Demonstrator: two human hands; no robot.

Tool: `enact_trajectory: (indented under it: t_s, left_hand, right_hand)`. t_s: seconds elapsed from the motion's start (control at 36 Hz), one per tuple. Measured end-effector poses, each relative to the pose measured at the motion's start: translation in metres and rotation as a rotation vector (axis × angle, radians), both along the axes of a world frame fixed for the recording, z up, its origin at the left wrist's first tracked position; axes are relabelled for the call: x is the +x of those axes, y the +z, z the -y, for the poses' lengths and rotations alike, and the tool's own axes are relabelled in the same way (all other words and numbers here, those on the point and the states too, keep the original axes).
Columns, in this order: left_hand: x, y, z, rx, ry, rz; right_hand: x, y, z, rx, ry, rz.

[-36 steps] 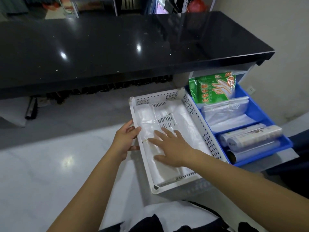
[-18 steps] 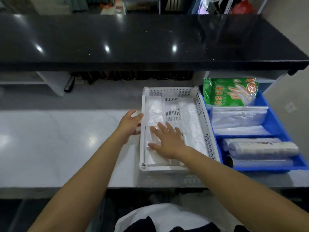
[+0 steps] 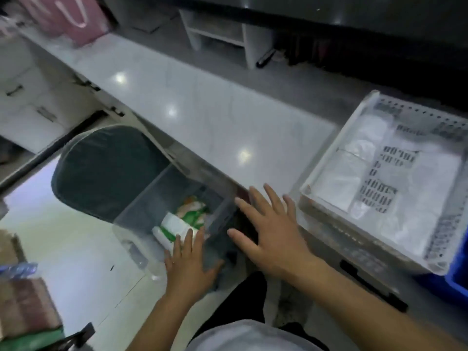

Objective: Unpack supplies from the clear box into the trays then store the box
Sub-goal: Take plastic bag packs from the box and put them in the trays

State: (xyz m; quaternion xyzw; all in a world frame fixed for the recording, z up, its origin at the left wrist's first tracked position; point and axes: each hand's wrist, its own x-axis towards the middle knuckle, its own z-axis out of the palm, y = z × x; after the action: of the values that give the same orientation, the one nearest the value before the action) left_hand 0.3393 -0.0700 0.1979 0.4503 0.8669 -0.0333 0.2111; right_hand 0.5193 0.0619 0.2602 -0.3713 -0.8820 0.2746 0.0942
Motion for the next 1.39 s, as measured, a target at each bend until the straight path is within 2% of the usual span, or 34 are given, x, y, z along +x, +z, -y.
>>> enact_trajectory:
  t_s: [0.06,0.14,0.33,0.47,0.56,0.72,0.83,0.94,1.08,1.14,1.28,1.39]
  left_hand:
    - [-0.002,-0.015,0.034,-0.064,0.054,0.003]
    - [-0.009,-0.035,0.068,-0.134,0.130,0.033]
    - [-0.042,-0.071,0.098,-0.136,0.319,0.241]
    - [-0.094,-0.084,0.092,-0.099,0.377,0.323]
    - [-0.134,-0.088,0.076,0.037,0.487,0.500]
    - [-0.214,-0.134,0.025,0.220,0.899,0.894]
    - [-0.253,-0.193,-0.013,0.134,1.119,1.110]
    - [-0.263,-0.252,-0.040,-0.016,1.292,1.185]
    - [-0.258,-0.293,-0.057,-0.162,1.503,1.166]
    - [-0.256,-0.307,-0.061,-0.135,1.595,1.203]
    - [-0.253,-0.332,-0.072,0.106,1.762,1.270]
    - [-0.254,-0.345,-0.073,0.038,1.773,1.254]
  right_hand:
    - [-0.019,-0.024,0.023,-0.026,0.097,0.045]
    - [-0.043,-0.069,0.048,-0.076,0.227,0.214]
    - [-0.073,-0.137,0.071,-0.199,0.369,0.526]
    - [-0.110,-0.145,0.059,-0.229,0.370,0.604]
    - [-0.143,-0.146,0.049,-0.236,0.380,0.668]
    - [-0.209,-0.164,0.024,-0.270,0.339,0.681]
    - [-0.232,-0.195,0.021,-0.284,0.286,0.703]
    - [-0.242,-0.221,0.027,-0.308,0.232,0.747]
    - [-0.237,-0.237,0.036,-0.252,0.188,0.740]
    - [-0.234,-0.241,0.041,-0.237,0.169,0.719]
    - [-0.232,-0.244,0.051,-0.236,0.117,0.683]
    - [-0.233,-0.246,0.053,-0.252,0.098,0.668]
